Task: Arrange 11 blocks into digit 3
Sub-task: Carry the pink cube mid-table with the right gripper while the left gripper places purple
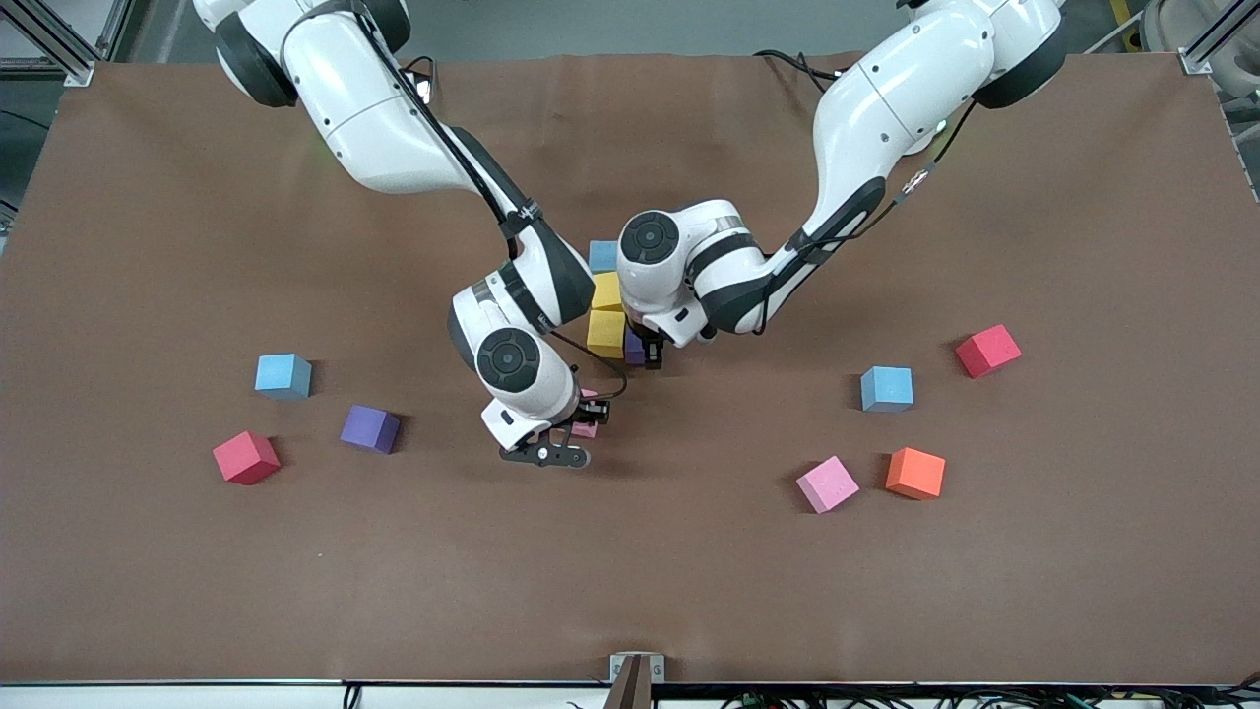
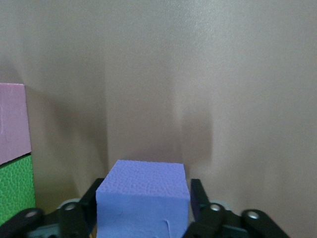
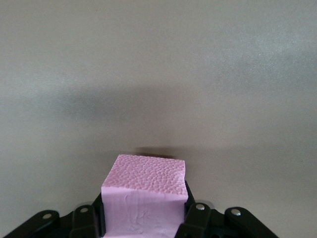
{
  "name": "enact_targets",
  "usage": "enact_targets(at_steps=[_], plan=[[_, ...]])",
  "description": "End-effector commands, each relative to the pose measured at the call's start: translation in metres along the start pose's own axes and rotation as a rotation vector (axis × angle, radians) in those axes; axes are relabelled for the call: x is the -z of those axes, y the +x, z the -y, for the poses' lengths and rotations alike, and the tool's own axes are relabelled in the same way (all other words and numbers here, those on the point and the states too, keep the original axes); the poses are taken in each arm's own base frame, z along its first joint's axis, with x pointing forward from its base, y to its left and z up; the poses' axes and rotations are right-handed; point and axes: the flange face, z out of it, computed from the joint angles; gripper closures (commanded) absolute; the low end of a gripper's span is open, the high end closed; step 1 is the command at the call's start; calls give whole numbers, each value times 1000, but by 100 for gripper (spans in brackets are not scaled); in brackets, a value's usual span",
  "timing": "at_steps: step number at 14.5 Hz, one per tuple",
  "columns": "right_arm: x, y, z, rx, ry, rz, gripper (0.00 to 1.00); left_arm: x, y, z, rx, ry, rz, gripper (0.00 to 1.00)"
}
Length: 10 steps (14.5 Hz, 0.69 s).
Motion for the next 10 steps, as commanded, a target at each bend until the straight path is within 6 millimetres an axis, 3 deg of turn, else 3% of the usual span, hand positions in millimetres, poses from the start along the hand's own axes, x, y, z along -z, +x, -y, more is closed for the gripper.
enact_targets(at_steps=[1, 6, 10], plan=[[-1, 4, -2, -30, 9, -2, 82, 5, -1, 1, 105, -38, -27, 0], [-7, 1, 0, -15, -4, -1, 82, 45, 15, -10, 75, -34, -36, 0], [-16, -11, 11, 22, -21, 2, 81, 94, 53, -35, -5, 24, -25, 0]])
